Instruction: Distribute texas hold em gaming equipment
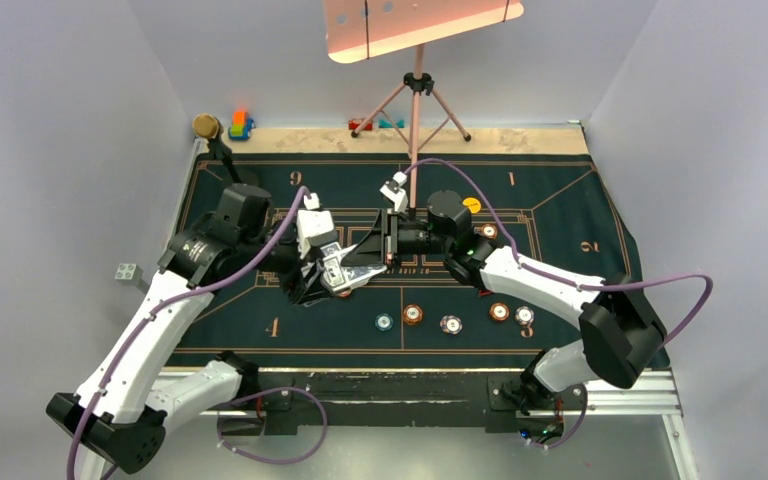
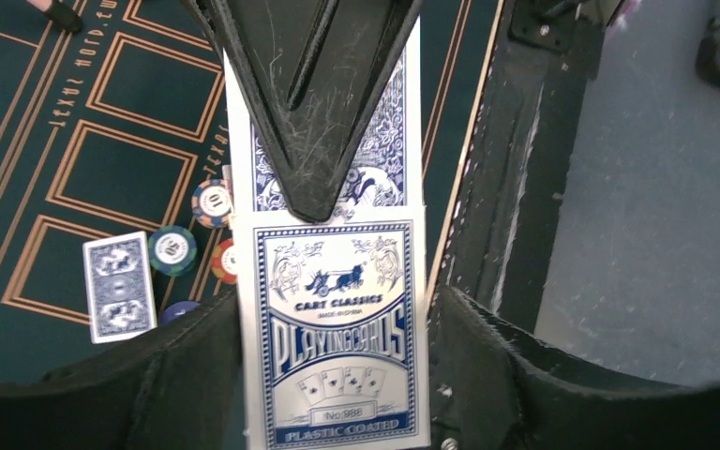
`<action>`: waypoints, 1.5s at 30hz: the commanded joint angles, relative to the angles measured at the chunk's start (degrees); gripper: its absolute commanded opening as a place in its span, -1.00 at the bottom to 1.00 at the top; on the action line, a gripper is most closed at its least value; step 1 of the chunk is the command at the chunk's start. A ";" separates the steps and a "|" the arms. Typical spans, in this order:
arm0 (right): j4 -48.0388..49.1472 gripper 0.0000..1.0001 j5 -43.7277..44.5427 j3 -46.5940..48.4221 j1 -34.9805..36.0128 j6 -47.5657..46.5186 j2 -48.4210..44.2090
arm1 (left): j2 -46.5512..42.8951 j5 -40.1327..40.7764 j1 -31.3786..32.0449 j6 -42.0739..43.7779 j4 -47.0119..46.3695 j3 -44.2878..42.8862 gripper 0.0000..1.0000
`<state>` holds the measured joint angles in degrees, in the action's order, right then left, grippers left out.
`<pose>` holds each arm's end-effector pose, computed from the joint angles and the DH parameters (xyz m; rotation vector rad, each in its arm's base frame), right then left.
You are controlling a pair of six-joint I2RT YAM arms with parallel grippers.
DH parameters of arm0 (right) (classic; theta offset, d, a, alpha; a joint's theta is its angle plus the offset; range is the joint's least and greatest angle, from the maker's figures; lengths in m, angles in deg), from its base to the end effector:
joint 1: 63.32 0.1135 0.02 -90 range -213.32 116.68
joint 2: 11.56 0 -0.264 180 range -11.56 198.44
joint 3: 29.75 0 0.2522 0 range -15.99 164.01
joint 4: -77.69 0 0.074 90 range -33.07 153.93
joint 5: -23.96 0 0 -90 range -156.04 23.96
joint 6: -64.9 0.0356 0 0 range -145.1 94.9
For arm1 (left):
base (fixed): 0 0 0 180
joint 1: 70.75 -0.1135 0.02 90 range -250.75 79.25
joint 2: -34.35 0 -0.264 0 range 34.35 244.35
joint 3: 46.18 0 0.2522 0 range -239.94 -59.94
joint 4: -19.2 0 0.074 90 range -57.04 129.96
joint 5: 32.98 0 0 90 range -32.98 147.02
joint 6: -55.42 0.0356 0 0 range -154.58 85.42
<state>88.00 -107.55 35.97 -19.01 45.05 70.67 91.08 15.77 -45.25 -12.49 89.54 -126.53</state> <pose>0.2169 0.2447 0.2925 -0.2198 2.1416 1.9558 0.1481 -0.0967 0.3619 1.2258 1.9399 -0.8806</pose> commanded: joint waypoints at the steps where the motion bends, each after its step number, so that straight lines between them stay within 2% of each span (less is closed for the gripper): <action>1: -2.44 -1.00 0.36 1.68 0.22 -3.39 -0.60 | 0.20 -3.74 0.03 5.90 5.51 -3.78 0.42; 5: -2.42 -1.00 0.95 2.08 0.25 -3.48 -0.18 | -0.59 -2.98 0.39 7.51 6.16 -3.24 0.38; 12: -1.41 -1.00 1.42 2.60 0.25 -2.74 0.45 | 0.70 -1.20 0.96 8.39 6.15 -2.11 0.81; 17: -1.02 -1.00 1.55 2.96 0.25 -2.56 0.79 | 2.10 -1.17 1.67 8.46 5.48 -1.88 0.86; 24: 0.04 -1.00 1.27 2.95 0.24 -2.08 1.19 | 4.77 -0.08 2.31 11.75 6.58 -0.91 0.64; 32: 0.00 -1.00 1.07 3.13 0.20 -2.12 1.73 | 3.85 -0.29 2.31 12.46 7.18 -1.68 0.14; 36: -0.62 -1.00 1.50 3.53 0.24 -2.49 1.74 | 3.54 -0.50 3.06 12.19 7.74 -1.64 0.04; 39: -1.21 -1.00 2.11 3.59 0.24 -2.59 1.53 | 2.99 -0.27 4.06 11.81 7.63 -0.62 0.13; 42: -1.36 -1.00 2.52 3.65 0.24 -2.29 1.46 | 1.89 2.27 5.18 11.32 5.81 1.06 0.43; 45: -1.51 -1.00 2.85 3.82 0.24 -2.12 1.49 | 1.73 4.53 6.47 10.86 5.04 1.64 0.60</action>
<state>84.22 -106.81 36.52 -18.33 42.97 72.53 94.34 20.25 -40.97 -1.91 94.65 -125.96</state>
